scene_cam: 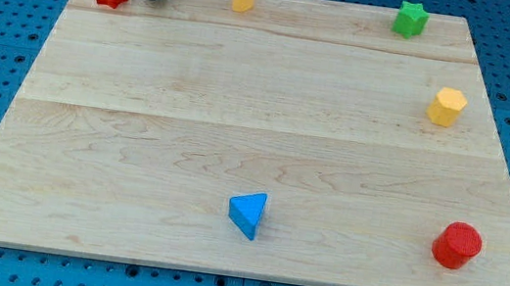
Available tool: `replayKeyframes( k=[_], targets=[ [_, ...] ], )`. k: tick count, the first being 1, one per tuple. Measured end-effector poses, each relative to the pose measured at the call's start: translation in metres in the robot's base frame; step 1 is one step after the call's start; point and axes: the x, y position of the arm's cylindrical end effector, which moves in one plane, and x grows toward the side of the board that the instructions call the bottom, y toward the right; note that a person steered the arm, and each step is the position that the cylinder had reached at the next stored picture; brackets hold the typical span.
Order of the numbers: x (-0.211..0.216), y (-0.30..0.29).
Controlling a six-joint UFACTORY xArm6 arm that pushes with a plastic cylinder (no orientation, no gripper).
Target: Keep the yellow heart at the bottom of the blue cube
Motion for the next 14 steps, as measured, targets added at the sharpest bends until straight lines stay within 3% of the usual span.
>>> replayKeyframes(
  k=[1, 3, 5, 7, 10, 14],
  targets=[
    [-0.001, 0.004],
    [0.029, 0.095],
    [0.017, 0.184],
    [-0.031, 0.163],
    [-0.031, 0.073],
    [-0.020, 0.066]
  ],
)
